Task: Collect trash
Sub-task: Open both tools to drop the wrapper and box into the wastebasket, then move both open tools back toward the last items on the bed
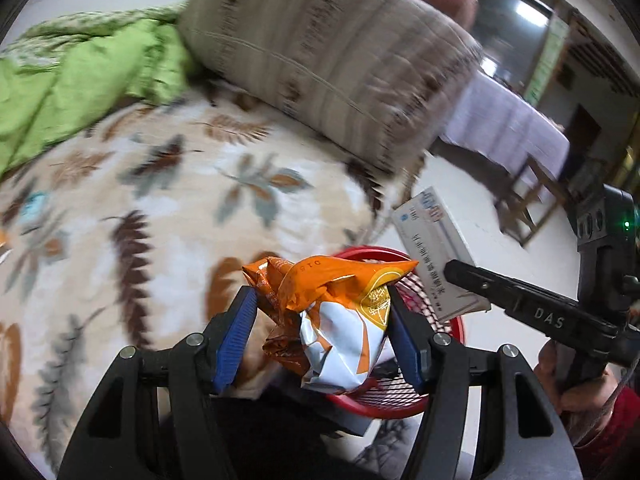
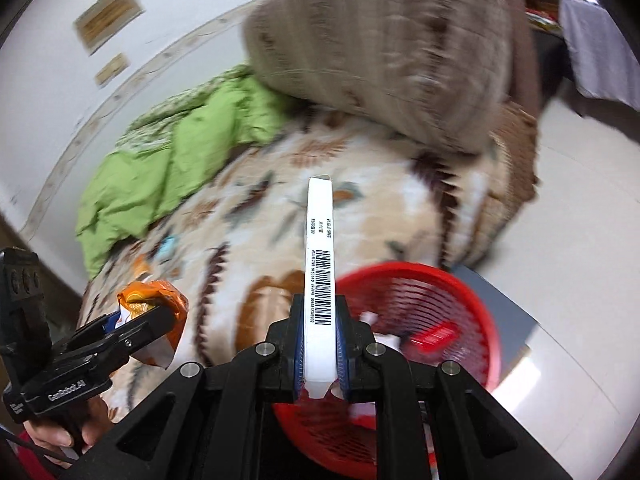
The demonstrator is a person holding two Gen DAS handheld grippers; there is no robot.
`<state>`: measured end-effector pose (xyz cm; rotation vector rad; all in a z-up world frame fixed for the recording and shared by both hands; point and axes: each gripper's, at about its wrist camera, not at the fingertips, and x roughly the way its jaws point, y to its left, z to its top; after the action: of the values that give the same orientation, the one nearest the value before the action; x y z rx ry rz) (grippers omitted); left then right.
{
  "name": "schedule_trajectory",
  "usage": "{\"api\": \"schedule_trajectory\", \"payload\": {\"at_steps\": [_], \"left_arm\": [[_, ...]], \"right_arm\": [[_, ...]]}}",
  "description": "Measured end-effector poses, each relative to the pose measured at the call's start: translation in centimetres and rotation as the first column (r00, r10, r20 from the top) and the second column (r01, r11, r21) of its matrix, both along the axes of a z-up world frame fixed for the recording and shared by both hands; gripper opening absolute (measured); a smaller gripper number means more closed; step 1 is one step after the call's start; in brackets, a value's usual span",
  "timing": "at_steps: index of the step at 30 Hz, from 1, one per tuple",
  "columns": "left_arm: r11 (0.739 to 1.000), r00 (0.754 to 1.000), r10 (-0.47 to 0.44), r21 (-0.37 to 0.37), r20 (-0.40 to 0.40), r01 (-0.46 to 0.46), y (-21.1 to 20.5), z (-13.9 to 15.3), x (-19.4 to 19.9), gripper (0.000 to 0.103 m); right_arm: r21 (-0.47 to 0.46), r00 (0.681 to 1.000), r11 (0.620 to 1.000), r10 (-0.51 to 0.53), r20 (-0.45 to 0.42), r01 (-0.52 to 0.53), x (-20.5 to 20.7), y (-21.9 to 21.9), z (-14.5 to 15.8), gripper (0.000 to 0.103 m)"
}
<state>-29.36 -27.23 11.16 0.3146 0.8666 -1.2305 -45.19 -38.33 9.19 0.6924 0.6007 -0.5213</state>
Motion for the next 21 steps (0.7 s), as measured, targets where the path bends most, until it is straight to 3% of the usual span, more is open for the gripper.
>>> {"api": "schedule_trajectory", "payload": {"at_steps": [5, 8, 10, 21], "left_arm": [[0.998, 0.998, -0.061, 0.033, -0.020, 0.062, -2.3, -1.1, -1.6, 0.069], [0.998, 0.997, -0.068, 0.016, -0.021, 0.068, -2.4, -0.9, -1.8, 0.077], [0.998, 0.998, -0.065, 0.006, -0.016, 0.065, -2.1, -0.6, -1.6, 0.078], [0.995, 0.995, 0.099, -0.021, -0.015, -0.099, 2.3, 0.7, 3.1, 0.078]], "right_arm": [[0.034, 0.998, 0.999, -0.037, -0.043, 0.038, -1.2, -1.7, -1.6, 0.018], [0.033, 0.997, 0.998, -0.056, -0.049, 0.057, -1.4, -2.1, -1.6, 0.027], [0.025, 0.997, 0.998, -0.061, -0.047, 0.062, -1.6, -2.3, -1.5, 0.027], [0.000, 1.000, 1.000, 0.004, 0.000, -0.004, 1.6, -1.5, 0.6, 0.027]]}}
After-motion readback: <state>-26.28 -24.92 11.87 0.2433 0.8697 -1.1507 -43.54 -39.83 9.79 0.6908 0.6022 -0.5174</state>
